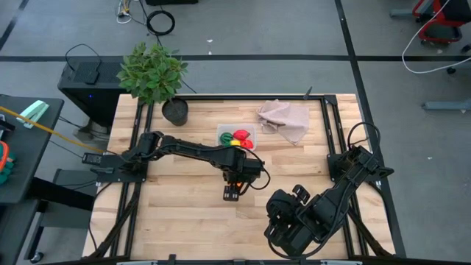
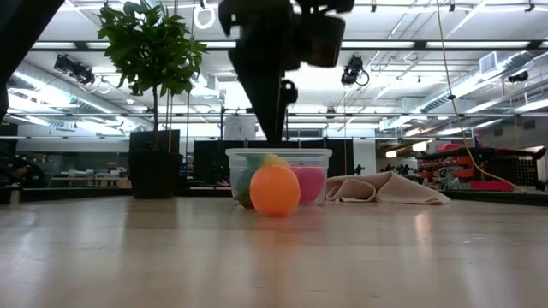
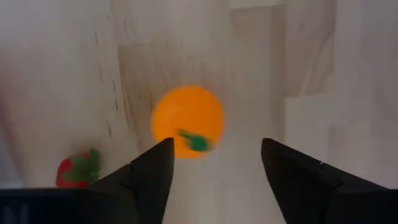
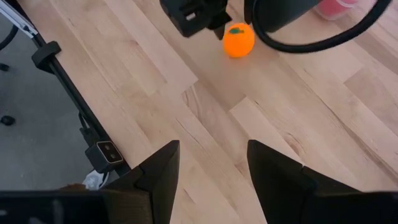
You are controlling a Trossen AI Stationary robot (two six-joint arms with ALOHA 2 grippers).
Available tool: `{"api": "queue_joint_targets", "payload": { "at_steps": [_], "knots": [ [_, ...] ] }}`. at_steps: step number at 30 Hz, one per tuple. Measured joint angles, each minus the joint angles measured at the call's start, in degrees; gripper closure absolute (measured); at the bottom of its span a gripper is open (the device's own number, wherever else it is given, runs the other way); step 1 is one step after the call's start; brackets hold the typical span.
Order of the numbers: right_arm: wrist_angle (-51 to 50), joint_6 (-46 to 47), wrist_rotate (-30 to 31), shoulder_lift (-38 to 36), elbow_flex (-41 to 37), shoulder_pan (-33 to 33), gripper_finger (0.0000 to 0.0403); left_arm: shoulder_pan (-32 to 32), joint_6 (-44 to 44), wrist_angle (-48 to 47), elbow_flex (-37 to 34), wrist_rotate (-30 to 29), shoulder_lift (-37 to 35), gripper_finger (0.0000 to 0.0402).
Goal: Pick and placing Produce into tupperware
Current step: Put the orange into the transparent container
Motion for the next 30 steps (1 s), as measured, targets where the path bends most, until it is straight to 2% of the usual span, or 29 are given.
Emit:
{"api": "queue_joint_targets", "payload": {
  "at_steps": [7, 12, 16, 24, 30],
  "knots": [
    [0.0, 0.0, -0.1, 0.0, 0.0, 0.0, 0.0208, 0.5, 0.1, -2.6, 6.2, 0.1, 0.0, 0.0207],
    [0.0, 0.0, -0.1, 0.0, 0.0, 0.1, 0.0208, 0.8, 0.1, -2.8, 6.5, 0.2, 0.0, 0.0213],
    [0.0, 0.0, -0.1, 0.0, 0.0, 0.5, 0.0208, 0.8, 0.1, -1.9, 4.6, 0.2, -0.1, 0.0188],
    [0.2, 0.0, -0.1, 0.0, 0.0, 0.8, 0.0208, 1.0, -0.1, 1.6, -4.1, 0.3, 0.1, 0.0106],
    [0.2, 0.0, -0.1, 0.0, 0.0, 0.8, 0.0208, 1.2, -1.8, 7.9, -7.7, 0.3, 0.0, 0.0050]
  ]
}}
